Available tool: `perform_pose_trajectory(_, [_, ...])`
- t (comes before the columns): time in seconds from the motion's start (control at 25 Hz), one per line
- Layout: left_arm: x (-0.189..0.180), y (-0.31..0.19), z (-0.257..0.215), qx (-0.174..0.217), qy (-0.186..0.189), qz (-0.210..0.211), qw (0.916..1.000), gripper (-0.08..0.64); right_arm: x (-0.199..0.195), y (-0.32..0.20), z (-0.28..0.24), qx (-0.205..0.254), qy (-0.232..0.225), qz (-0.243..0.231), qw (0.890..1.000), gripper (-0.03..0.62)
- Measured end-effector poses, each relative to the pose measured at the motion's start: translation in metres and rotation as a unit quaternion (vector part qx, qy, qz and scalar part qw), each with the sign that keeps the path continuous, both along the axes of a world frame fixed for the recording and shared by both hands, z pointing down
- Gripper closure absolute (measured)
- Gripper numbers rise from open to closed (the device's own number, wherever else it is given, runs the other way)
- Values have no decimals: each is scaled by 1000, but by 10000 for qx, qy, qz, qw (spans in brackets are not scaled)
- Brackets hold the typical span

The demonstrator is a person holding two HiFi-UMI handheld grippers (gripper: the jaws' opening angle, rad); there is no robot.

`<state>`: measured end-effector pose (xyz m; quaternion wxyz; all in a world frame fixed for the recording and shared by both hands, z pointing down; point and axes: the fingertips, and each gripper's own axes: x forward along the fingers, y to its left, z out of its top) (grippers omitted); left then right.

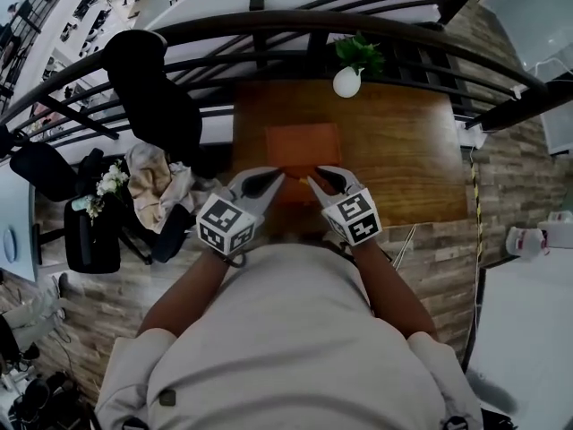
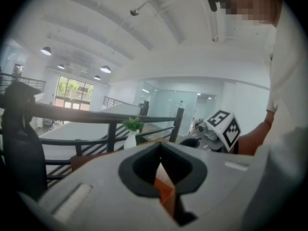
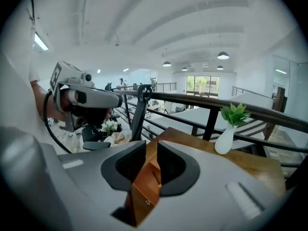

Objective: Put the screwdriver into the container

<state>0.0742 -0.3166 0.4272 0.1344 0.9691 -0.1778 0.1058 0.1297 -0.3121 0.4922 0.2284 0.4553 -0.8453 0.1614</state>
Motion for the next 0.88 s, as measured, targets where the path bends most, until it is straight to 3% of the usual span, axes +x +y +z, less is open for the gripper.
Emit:
perform_pose_trajectory(0.4, [-19,34,-63,502,385,315,9975,555,-32,54,-104,1232,-190,-157,9921,583])
perform_pose_trajectory(0.88, [-25,40,-58,380,461,394,9974,557,-36,67,-124,1381,-396,-23,9896,584])
